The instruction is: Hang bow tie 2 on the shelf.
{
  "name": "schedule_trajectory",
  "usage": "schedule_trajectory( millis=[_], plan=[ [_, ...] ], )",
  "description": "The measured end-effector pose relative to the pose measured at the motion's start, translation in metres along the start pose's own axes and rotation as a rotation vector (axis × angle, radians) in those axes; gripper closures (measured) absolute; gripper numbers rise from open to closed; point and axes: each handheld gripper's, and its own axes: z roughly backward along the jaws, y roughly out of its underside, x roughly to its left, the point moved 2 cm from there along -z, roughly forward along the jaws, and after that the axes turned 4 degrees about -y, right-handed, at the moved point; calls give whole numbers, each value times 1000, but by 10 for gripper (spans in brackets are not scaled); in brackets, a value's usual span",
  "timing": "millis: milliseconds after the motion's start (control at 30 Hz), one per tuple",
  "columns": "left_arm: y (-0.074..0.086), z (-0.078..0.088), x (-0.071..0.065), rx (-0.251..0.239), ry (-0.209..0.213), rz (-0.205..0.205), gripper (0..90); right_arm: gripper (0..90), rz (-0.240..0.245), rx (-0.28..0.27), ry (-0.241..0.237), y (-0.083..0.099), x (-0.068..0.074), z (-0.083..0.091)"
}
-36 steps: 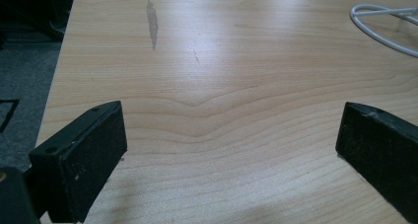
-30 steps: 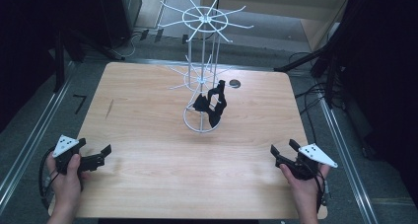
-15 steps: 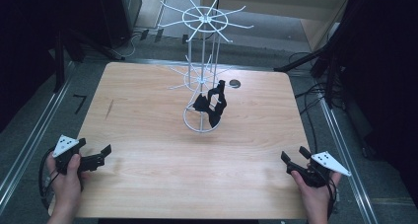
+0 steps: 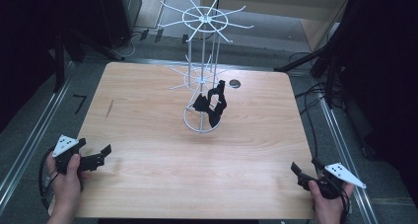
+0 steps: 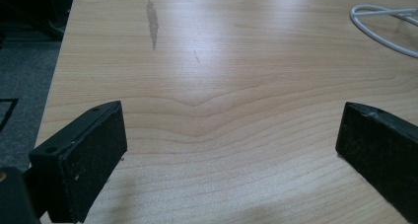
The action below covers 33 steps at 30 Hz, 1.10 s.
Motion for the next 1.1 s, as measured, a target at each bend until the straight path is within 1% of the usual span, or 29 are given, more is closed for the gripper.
schedule_trajectory(
  millis=[33,100,133,200,333,367,533,700,867,967,1100],
  plan=[
    [0,0,0,1,0,0,0,101,4,-1,7,2,-1,1],
    [0,0,0,0,-1,1,0,91,-5,-1,2,3,-3,2],
    [0,0,0,0,-1,1,0,91,-11,0,1,3,-4,2],
    [0,0,0,0,-2,1,0,92,-5,-1,7,4,-4,1],
    [0,0,0,1,-1,-1,0,100,-9,7,6,7,-4,-2],
    [0,0,0,0,-2,-2,0,106,-16,14,11,7,-4,-4],
    [0,0,0,3,-2,-2,0,107,-37,9,9,6,-6,-5],
    [0,-1,0,2,-2,0,0,109,-41,10,15,6,-6,-5],
    [0,0,0,4,-1,-1,0,109,-32,14,26,5,-7,-7],
    [0,0,0,3,-3,-2,0,112,-37,19,32,5,-7,-7],
    [0,0,0,3,-4,1,0,115,-28,19,39,5,-8,-7]
  ],
)
